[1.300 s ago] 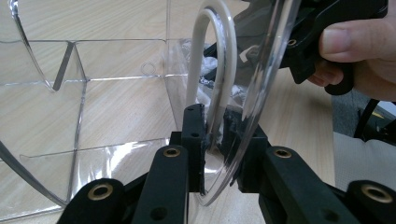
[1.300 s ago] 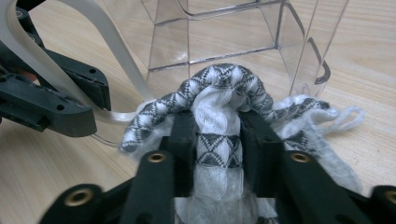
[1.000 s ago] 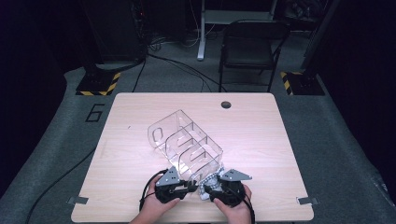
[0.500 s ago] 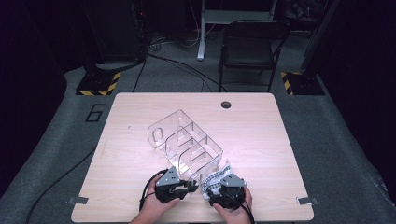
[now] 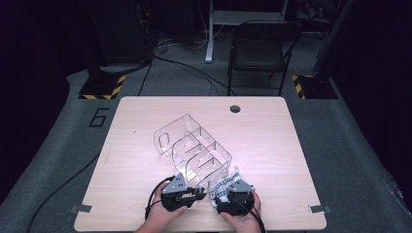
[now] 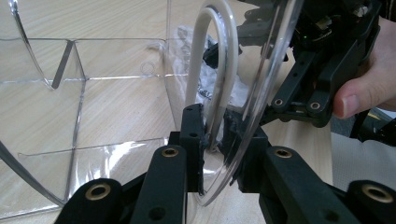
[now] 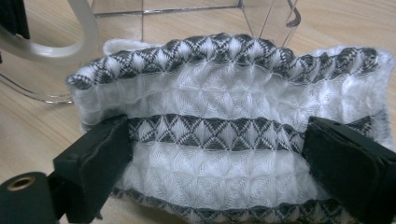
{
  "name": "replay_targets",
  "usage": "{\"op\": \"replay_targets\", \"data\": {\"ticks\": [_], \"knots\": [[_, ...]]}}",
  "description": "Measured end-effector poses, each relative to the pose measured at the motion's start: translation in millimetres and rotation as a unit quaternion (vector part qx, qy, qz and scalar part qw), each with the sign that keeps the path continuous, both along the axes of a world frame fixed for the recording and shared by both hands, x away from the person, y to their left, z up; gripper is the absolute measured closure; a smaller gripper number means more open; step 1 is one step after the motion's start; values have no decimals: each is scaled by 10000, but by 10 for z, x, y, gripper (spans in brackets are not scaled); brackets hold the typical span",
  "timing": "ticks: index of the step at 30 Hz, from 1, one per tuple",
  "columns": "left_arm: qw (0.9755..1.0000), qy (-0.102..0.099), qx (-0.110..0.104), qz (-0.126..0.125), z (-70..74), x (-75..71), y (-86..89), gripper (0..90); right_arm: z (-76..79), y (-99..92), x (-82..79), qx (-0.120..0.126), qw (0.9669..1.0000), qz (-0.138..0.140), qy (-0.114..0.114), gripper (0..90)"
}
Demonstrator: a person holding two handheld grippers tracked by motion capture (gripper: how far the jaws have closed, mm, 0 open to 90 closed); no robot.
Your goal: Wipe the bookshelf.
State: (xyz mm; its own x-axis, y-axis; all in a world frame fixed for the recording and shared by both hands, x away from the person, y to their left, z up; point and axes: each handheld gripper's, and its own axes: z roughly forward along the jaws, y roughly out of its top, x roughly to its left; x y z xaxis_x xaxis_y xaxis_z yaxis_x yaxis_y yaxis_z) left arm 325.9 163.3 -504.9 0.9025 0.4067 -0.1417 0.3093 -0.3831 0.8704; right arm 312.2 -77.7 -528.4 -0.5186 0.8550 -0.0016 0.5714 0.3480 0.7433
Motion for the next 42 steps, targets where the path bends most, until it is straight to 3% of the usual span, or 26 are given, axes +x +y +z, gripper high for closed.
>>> {"op": "replay_targets", "data": {"ticks": [8,9,13,15,17,20,22,29,32,36,39,42], "knots": [[10000,-31,10,6,0,1,1,768,5,-63,2,60,9999,-29,-136,253],[10000,-32,12,6,0,1,2,768,11,-131,8,21,9997,11,-229,366],[10000,-51,-5,50,-3,-3,0,769,5,-230,2,197,9994,-94,-273,551],[10000,-27,1,18,0,-1,4,769,0,-264,10,231,9992,-95,-322,597],[10000,-12,-54,54,-5,-3,-3,768,8,-273,12,316,9991,-173,-233,641],[10000,-29,-51,48,-5,1,-3,769,1,-332,8,748,9971,-52,-85,716],[10000,-51,2,2,2,10,4,769,11,-339,-5,1027,9946,82,116,731],[10000,-61,33,-33,9,1,-20,773,96,-105,-36,554,9967,585,84,740],[9999,-101,77,-82,14,-2,-28,774,169,-41,-43,536,9959,723,102,741],[9997,-152,147,-121,22,3,-28,777,449,7,-98,699,9932,879,-299,743],[9997,-186,146,-106,20,-1,-39,778,696,6,-169,968,9886,907,-716,742],[9996,-159,182,-139,25,2,-40,778,773,7,-176,1017,9867,919,-874,741]]}}
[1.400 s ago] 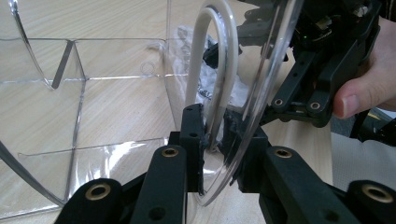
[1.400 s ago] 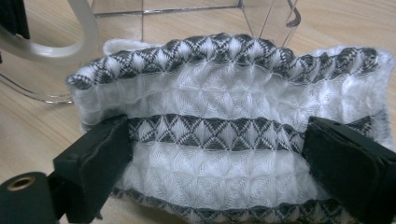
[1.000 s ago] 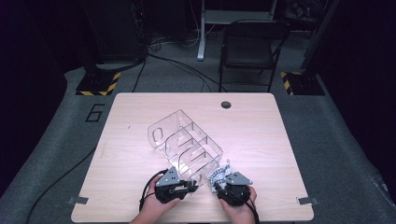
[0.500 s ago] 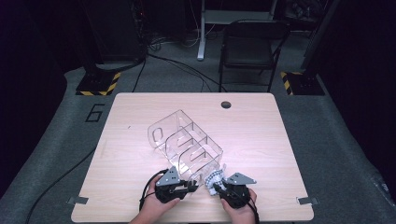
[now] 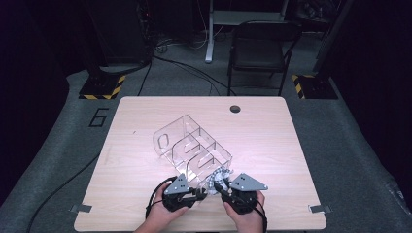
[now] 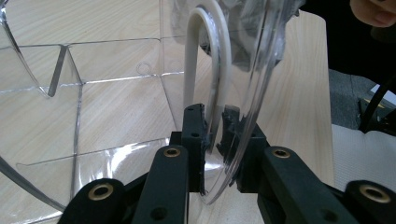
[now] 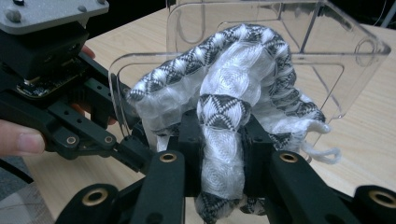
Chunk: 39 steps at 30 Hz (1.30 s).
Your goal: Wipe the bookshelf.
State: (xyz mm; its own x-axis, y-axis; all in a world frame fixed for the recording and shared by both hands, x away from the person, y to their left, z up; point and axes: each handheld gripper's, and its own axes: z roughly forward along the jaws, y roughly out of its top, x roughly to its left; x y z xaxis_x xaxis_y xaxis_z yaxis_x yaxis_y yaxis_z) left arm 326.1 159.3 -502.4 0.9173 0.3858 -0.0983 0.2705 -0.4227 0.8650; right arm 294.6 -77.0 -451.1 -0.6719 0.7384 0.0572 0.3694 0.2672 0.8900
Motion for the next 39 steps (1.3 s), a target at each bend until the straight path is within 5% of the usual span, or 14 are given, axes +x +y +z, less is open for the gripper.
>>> {"op": "replay_targets", "data": {"ticks": [5,9,12,14,20,23,28,31,35,39], "knots": [[10000,51,-51,15,-2,0,-2,777,-282,34,105,-280,9986,-27,452,741],[10000,35,-36,-9,-1,3,-1,776,-571,39,198,-564,9931,30,1031,740],[10000,49,-51,3,-2,3,-2,775,-587,32,219,-568,9927,62,1067,740],[10000,33,-30,2,1,4,-5,775,-447,38,199,-585,9944,-28,885,740],[10000,-5,-37,26,-4,-5,-23,773,44,-22,88,141,9998,-9,158,738],[10000,34,-16,-18,-1,-1,-17,773,21,-11,87,126,9999,16,36,736],[10000,65,-59,-8,-3,3,-19,771,-283,-30,197,-73,9975,36,700,734],[10000,7,-2,-62,2,-13,-44,769,-552,-13,232,-339,9922,60,1199,733],[10000,34,-36,-16,0,-27,-59,767,-522,-7,226,-400,9922,0,1179,732],[9999,92,-138,33,-11,-45,-79,757,-306,-79,207,-198,9960,-83,868,730]]}}
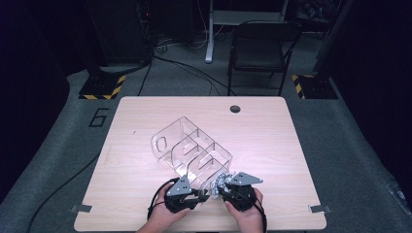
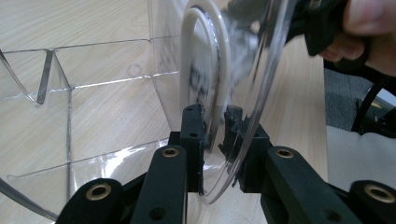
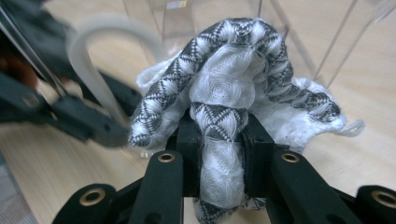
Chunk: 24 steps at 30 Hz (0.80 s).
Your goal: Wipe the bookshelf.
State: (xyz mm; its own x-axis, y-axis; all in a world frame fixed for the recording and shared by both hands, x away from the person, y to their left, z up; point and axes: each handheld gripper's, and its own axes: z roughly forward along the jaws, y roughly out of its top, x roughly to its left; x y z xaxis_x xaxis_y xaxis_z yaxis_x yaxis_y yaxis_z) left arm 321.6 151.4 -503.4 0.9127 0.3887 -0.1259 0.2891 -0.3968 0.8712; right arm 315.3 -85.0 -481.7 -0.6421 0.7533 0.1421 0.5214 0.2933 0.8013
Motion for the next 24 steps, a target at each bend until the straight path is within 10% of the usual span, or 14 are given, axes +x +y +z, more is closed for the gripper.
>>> {"op": "replay_targets", "data": {"ticks": [8,24], "knots": [[9992,326,-248,-42,10,7,60,665,-83,-49,2,135,9999,-16,99,717],[9978,264,-606,26,259,-16,396,570,-179,-41,0,120,9997,3,217,717]]}}
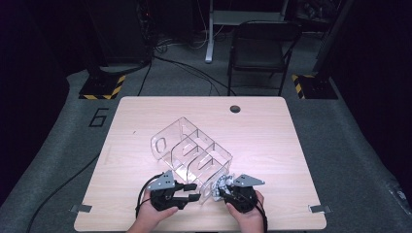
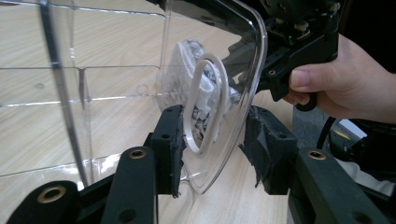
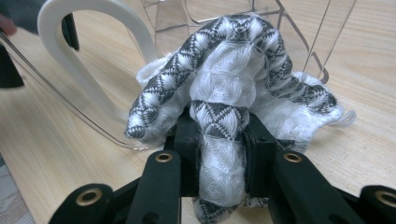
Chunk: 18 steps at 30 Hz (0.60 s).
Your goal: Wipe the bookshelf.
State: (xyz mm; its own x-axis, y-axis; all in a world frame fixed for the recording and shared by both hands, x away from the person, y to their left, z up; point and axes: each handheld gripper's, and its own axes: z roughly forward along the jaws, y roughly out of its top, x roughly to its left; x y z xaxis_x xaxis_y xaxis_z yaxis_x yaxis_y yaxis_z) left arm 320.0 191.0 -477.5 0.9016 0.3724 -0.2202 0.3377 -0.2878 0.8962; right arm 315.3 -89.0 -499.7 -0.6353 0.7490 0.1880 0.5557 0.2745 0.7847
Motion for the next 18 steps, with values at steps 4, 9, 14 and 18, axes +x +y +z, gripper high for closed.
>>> {"op": "replay_targets", "data": {"ticks": [4,9,14,18], "knots": [[9999,-92,23,53,28,-17,37,573,-13,1,-5,-6,10000,15,16,717],[9995,-107,14,287,46,3,186,573,-27,-7,-7,62,10000,43,36,716],[9985,-24,-56,538,14,45,310,573,-26,-12,-6,76,9999,80,31,715],[9976,6,2,698,-20,71,367,573,-28,-14,-8,104,9999,83,42,714]]}}
